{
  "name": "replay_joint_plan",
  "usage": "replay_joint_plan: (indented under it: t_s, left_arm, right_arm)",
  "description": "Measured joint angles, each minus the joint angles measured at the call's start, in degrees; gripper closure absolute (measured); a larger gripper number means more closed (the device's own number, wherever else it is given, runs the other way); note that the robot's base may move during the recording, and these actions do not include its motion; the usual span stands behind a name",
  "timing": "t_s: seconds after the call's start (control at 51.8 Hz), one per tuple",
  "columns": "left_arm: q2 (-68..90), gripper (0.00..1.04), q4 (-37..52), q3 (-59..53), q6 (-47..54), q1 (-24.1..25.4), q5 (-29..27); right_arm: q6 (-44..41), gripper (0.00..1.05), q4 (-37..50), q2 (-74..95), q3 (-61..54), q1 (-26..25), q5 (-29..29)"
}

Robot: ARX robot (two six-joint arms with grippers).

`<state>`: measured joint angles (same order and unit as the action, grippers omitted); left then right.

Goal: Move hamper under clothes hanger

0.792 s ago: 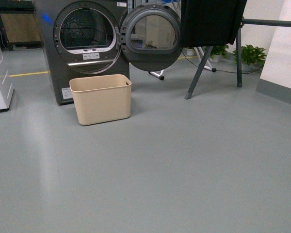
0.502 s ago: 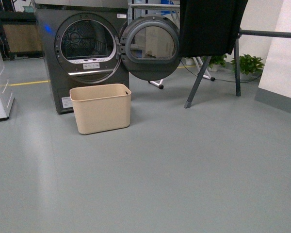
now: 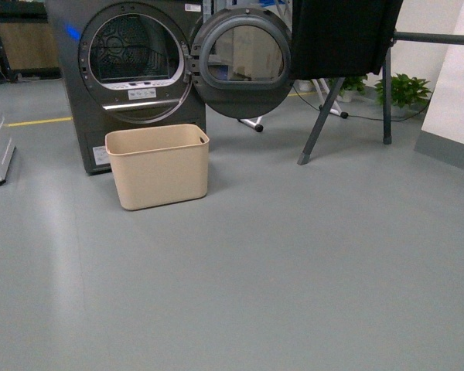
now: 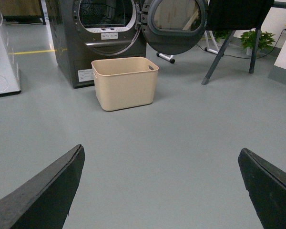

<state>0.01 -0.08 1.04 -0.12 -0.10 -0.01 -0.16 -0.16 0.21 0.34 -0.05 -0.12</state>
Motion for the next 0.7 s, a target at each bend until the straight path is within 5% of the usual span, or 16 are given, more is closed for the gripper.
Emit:
replay_joint_plan:
  t_s: [0.696]
  left_arm:
    - [0.07, 0.07, -0.02, 0.00, 0.00, 0.00, 0.04]
  right_arm:
    - [0.00, 0.08, -0.07, 0.02, 0.00, 0.02, 0.07]
